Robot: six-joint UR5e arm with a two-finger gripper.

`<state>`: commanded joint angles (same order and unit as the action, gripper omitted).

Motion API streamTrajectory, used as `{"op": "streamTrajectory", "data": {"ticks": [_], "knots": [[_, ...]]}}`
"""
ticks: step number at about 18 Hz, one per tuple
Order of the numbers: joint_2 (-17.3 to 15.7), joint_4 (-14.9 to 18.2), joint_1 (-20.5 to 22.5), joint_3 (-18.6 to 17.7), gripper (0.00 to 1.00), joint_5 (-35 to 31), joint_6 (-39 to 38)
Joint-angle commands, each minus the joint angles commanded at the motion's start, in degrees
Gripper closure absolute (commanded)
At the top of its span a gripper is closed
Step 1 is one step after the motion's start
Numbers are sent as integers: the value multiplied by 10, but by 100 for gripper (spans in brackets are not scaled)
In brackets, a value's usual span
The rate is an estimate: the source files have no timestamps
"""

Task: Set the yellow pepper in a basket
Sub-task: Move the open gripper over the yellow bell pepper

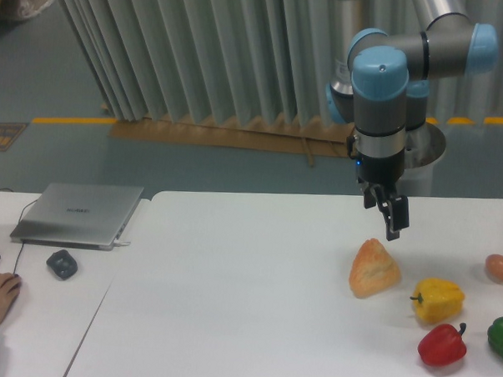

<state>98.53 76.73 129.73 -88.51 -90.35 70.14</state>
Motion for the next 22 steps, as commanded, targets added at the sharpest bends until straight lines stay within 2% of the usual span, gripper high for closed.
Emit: {"op": "streamTrajectory", "data": {"ticks": [2, 13, 15, 19, 22], "knots": [[1, -23, 1, -5, 0, 1, -7], [5, -30, 31, -1, 0, 2, -16], [24, -36, 40, 13, 0, 3, -45], [45, -77, 42, 23, 0, 0, -71], [53, -79, 48, 16, 0, -3, -65]]}}
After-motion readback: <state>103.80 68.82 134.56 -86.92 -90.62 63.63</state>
